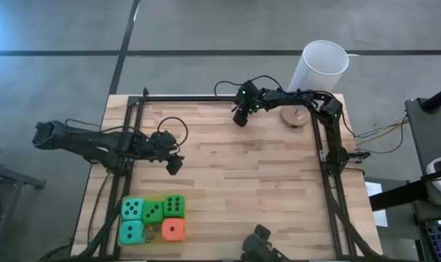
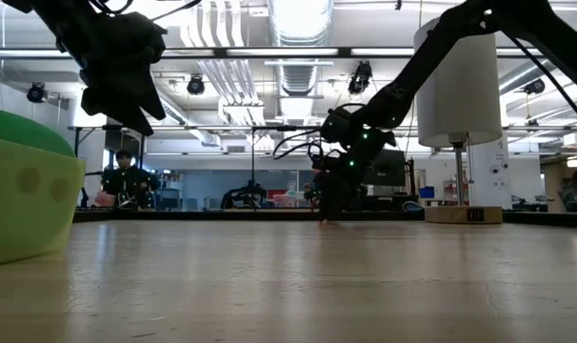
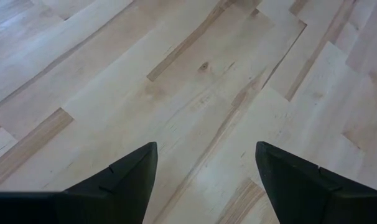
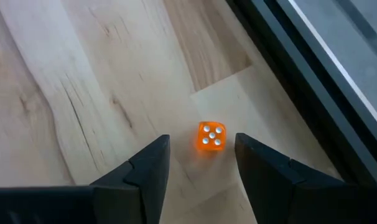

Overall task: Pick & Place Dice
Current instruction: Put the orange dice into the yellow bin

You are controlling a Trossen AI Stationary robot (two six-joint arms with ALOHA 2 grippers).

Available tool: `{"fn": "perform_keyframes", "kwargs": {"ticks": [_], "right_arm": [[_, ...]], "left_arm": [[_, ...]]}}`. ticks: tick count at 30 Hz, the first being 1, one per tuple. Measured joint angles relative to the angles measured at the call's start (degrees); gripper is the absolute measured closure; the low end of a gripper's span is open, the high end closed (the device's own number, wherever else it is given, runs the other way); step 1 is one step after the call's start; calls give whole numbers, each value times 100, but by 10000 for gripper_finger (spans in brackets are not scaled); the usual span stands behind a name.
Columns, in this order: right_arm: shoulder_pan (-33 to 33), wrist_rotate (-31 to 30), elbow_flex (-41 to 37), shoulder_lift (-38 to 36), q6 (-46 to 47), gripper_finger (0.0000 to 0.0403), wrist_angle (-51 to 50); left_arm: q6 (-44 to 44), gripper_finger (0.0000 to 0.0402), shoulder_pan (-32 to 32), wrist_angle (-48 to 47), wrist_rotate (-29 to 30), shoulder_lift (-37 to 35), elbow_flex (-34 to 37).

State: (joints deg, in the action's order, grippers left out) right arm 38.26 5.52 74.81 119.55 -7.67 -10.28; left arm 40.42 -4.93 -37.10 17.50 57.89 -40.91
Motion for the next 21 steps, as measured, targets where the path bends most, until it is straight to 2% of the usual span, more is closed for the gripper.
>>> {"fn": "perform_keyframes", "kwargs": {"ticks": [9,21], "right_arm": [[0,-10,3,0,16,245,224],[2,-35,7,0,19,313,210]], "left_arm": [[-2,127,0,1,0,0,0],[-15,125,2,2,0,0,0]]}}
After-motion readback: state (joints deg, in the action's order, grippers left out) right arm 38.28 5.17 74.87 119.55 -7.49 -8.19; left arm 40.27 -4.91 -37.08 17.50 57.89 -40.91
